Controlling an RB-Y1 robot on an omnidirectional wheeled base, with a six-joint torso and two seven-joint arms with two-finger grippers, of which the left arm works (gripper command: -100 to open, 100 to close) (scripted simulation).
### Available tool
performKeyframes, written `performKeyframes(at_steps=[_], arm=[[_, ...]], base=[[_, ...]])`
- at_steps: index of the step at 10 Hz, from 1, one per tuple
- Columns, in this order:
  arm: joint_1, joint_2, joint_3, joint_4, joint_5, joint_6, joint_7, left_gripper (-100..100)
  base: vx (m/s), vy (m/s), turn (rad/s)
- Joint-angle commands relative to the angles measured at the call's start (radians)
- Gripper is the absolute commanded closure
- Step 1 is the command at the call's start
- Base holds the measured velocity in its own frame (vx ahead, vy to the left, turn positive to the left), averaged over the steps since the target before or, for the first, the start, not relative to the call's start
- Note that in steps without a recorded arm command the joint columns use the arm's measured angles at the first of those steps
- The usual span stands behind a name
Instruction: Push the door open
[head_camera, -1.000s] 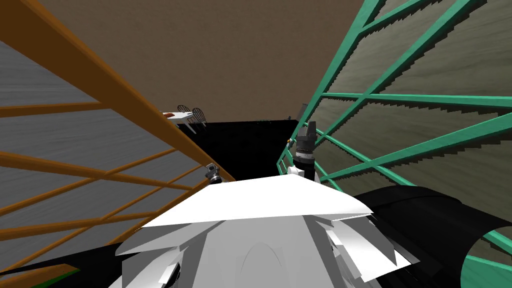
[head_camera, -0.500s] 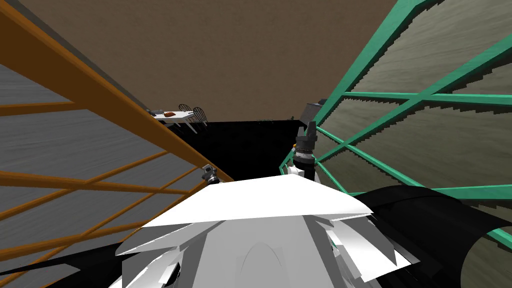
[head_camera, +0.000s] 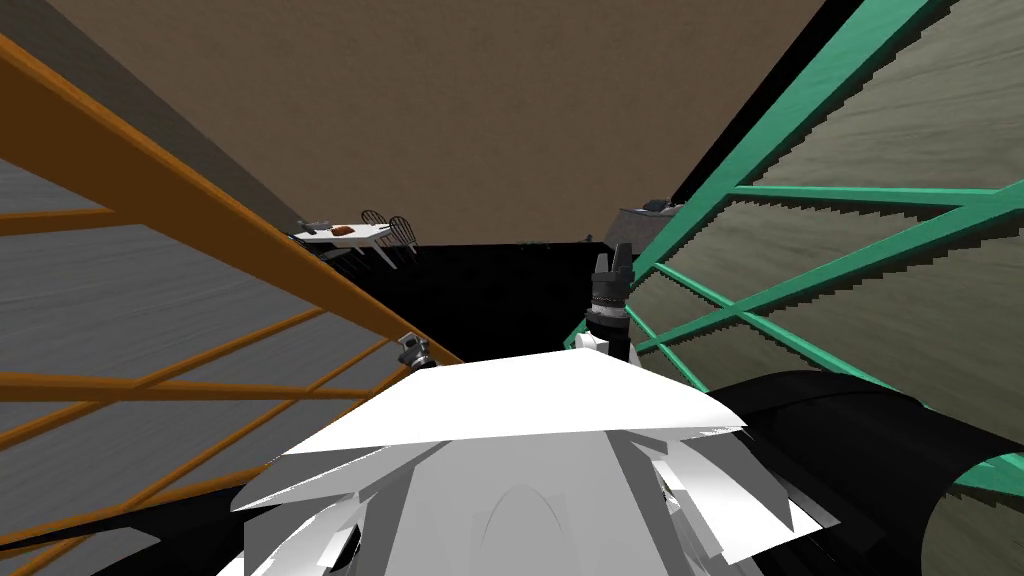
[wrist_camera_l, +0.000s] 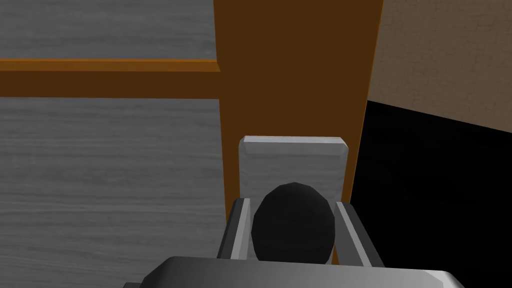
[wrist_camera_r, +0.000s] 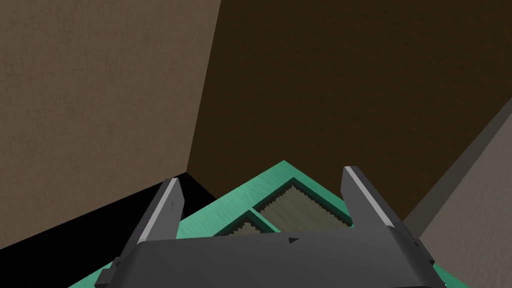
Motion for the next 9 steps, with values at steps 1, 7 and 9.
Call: performKeyframes(at_steps=[1, 7, 9], arm=[[-0.003, 0.006, 0.022, 0.006, 0.014, -0.007, -0.008, 100], [-0.001, 0.011, 0.067, 0.025, 0.048, -0.013, -0.016, 100], [0.001, 0.017, 0.089, 0.031, 0.065, -0.021, -0.022, 100]], base=[[0.199, 0.033, 0.059], [0.200, 0.047, 0.050], [0.151, 0.070, 0.032]])
